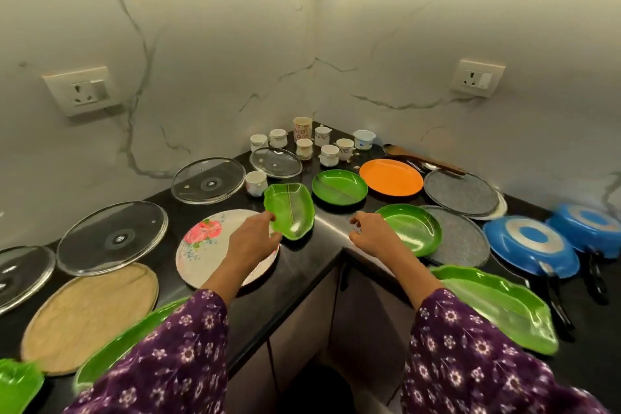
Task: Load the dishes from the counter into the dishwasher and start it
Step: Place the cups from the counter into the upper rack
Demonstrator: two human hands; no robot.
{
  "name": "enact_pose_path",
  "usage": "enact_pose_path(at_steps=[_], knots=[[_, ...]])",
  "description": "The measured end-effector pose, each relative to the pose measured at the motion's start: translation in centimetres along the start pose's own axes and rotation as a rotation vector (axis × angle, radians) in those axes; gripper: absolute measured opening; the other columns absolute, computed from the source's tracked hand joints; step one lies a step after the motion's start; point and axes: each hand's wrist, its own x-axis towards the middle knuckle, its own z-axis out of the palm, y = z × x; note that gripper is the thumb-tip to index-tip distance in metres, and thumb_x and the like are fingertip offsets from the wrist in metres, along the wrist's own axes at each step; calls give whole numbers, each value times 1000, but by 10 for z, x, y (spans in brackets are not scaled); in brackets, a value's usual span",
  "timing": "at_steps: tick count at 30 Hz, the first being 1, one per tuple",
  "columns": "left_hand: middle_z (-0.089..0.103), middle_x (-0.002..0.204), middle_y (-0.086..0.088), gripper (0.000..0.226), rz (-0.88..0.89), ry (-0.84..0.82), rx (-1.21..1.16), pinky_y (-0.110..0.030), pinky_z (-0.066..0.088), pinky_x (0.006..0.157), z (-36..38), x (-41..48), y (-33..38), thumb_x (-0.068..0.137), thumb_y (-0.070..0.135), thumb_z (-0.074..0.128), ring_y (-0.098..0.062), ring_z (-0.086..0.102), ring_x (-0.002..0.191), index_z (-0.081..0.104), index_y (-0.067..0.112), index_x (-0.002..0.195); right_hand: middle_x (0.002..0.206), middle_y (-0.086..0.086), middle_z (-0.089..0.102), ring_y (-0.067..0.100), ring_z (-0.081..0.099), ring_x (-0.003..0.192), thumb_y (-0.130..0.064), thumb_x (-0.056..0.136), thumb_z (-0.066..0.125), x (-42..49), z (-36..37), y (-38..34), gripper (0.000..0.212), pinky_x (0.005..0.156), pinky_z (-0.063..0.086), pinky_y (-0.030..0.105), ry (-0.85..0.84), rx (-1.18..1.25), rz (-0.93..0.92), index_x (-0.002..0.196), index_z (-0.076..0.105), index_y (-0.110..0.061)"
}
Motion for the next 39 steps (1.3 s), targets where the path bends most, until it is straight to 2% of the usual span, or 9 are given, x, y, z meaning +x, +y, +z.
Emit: enact_pose_path(at_steps=[4, 8, 14, 21, 26, 32, 39], knots=[[58, 122, -12, 46, -145, 11, -92, -40, 45, 88, 14, 96, -14, 84, 32, 63, -29, 52, 115, 50, 10, 123, 104, 17, 64, 32, 60, 98, -17, 84, 55, 105, 1, 6, 27, 81, 50, 38, -107, -22, -40, 107, 60, -3], [53, 121, -14, 53, -312, 17, -142, -44, 48, 87, 21, 176, -29, 82, 38, 66, -32, 54, 111, 46, 7, 120, 119, 17, 59, 31, 55, 110, -19, 86, 55, 186, 6, 3, 35, 89, 46, 35, -166, -39, -101, 118, 57, -5], [39, 129, -18, 71, -431, -31, -78, -48, 44, 90, 38, 242, -49, 83, 44, 67, -39, 51, 114, 34, 3, 131, 111, 18, 62, 33, 56, 104, -18, 88, 55, 236, 37, 3, 29, 84, 47, 39, -175, 4, -116, 111, 59, -3], [37, 130, -15, 76, -396, -93, -5, -46, 47, 85, 48, 277, -70, 78, 49, 70, -37, 54, 111, 34, 7, 131, 101, 19, 65, 35, 58, 97, -17, 85, 57, 232, 66, 13, 25, 79, 47, 39, -160, 20, -39, 104, 60, -1], [38, 130, -11, 81, -361, -151, 83, -45, 47, 84, 50, 291, -79, 74, 52, 73, -35, 53, 112, 36, 9, 132, 107, 17, 63, 32, 58, 101, -19, 87, 57, 237, 70, 7, 30, 84, 49, 40, -155, 27, 9, 112, 59, -3], [33, 132, -11, 73, -338, -128, 132, -41, 47, 80, 55, 297, -87, 74, 53, 71, -33, 57, 103, 46, 8, 125, 100, 13, 65, 28, 60, 93, -17, 87, 57, 249, 81, -5, 24, 79, 50, 37, -142, 21, 10, 107, 61, -4], [37, 124, -10, 70, -304, -53, 160, -37, 43, 68, 51, 287, -86, 74, 56, 69, -34, 60, 96, 47, 7, 119, 105, 14, 63, 26, 59, 94, -19, 89, 56, 258, 87, -19, 32, 75, 43, 30, -148, -3, -41, 118, 58, -5]])
